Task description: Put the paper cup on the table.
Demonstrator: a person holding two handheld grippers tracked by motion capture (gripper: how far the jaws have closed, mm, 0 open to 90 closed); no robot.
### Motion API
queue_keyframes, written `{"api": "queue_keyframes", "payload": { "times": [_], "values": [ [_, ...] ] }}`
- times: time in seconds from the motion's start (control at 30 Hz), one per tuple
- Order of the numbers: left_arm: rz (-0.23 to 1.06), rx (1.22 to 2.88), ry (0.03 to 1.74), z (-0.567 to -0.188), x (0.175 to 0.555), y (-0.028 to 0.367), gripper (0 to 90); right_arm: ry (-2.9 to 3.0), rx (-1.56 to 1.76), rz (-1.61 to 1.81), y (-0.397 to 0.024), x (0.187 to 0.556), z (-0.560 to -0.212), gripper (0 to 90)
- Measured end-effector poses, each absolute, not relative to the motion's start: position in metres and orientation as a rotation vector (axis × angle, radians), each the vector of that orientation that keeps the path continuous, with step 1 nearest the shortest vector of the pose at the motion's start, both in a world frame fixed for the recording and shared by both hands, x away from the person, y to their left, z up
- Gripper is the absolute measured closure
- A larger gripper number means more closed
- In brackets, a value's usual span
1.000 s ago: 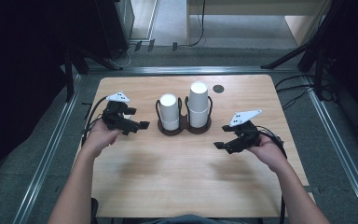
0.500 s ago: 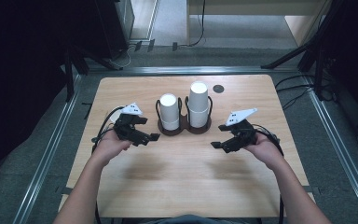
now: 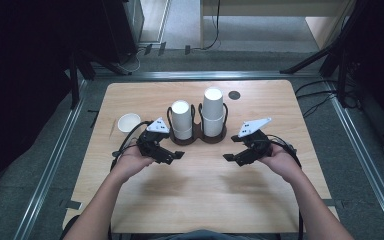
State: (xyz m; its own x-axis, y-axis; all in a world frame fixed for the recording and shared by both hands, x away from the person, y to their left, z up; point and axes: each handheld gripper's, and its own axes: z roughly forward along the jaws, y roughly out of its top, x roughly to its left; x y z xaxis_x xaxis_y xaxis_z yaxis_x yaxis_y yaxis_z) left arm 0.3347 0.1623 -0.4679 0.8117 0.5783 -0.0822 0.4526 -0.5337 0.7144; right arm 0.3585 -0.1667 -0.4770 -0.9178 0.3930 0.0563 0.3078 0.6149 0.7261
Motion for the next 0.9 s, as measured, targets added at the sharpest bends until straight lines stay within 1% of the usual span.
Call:
{"api": "queue_keyframes", "payload": {
  "times": [0.33,0.73,0.9],
  "values": [
    [0.182,2.263,0.659,-0.475,0.326,0.13,9.5,2.73,0.591,1.193,-0.162,0.357,-0.478,23.7],
    [0.178,2.241,0.631,-0.476,0.326,0.107,9.5,2.73,0.589,1.198,-0.159,0.352,-0.478,23.6],
    [0.169,2.241,0.622,-0.476,0.328,0.103,9.5,2.724,0.587,1.198,-0.16,0.35,-0.478,23.6]
  ]
}}
